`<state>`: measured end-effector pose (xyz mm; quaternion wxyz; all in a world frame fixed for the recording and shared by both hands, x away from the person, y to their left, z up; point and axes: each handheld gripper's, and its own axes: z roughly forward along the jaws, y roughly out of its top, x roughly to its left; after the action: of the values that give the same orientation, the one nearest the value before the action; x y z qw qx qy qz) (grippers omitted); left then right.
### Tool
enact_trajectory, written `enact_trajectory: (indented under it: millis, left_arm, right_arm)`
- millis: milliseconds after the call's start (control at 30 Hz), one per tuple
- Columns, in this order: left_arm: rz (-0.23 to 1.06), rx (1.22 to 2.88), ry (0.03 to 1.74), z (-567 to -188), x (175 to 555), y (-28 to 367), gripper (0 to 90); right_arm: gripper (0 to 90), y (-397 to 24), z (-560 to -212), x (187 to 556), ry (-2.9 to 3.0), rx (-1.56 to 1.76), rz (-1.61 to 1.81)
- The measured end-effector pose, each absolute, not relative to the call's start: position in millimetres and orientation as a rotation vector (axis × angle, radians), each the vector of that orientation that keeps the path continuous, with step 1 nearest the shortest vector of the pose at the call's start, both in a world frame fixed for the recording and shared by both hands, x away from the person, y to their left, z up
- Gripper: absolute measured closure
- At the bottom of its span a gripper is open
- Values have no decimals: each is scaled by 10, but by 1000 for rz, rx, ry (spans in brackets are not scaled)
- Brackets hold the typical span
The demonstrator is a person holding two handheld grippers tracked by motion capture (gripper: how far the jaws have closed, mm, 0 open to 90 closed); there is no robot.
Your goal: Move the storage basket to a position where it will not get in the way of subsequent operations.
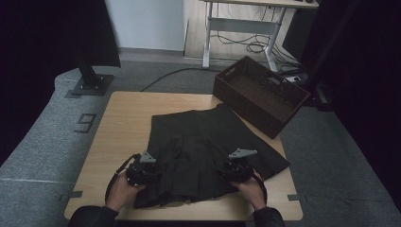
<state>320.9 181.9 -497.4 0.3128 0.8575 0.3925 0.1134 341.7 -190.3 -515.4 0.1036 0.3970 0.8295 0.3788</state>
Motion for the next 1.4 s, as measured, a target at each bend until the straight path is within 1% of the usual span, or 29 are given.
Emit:
enact_trajectory:
  millis: [133,267,433,567,733,833,967,1033,1133,1200,1233,1267,1333,1367,1400]
  left_arm:
    - [302,2202,1034,-4875,3207,1872,544]
    - [302,2245,1041,-4973,3246,1836,529]
    - [358,2267,1107,-5135,3311,1922,523]
    - [354,2251,1140,-5225,3315,1998,496]
    - [367,2255,1132,-5310,3308,1994,494]
    - [385,2274,1113,-5311,3303,1983,504]
    - [382,2268,1107,-5318,3304,1996,504]
    - [386,2264,1108,-5321,3303,2007,503]
    - [389,2252,1110,-5330,3294,2023,503]
    - [390,2250,1107,-5332,3292,2033,503]
    - [389,2251,1104,-5332,3293,2038,504]
    - [389,2251,1104,-5333,3293,2040,503]
    - [390,2249,1104,-5334,3291,2041,504]
    - [390,2247,1105,-5335,3290,2042,504]
    - [391,2245,1106,-5337,3287,2044,504]
  right_arm:
    - [533,-1884,-5081,3370,2449,1171,1158]
    - [531,-1712,-5030,3311,2492,1106,1197]
    - [508,-1321,-5014,3267,2583,995,1222]
    - [481,-979,-5055,3252,2648,933,1243]
    - [474,-615,-5086,3242,2705,861,1268]
    - [471,-460,-5051,3261,2723,832,1278]
    - [422,-285,-4979,3309,2719,828,1282]
    - [395,-200,-4984,3317,2723,831,1273]
    - [395,-87,-5049,3307,2726,843,1220]
    - [471,-49,-5106,3295,2736,849,1177]
    - [543,-35,-5141,3282,2749,854,1154]
    - [678,-30,-5162,3267,2754,850,1131]
    - [840,-37,-5185,3240,2741,845,1090]
    - [874,-52,-5182,3235,2735,849,1091]
    - [881,-82,-5165,3229,2723,853,1103]
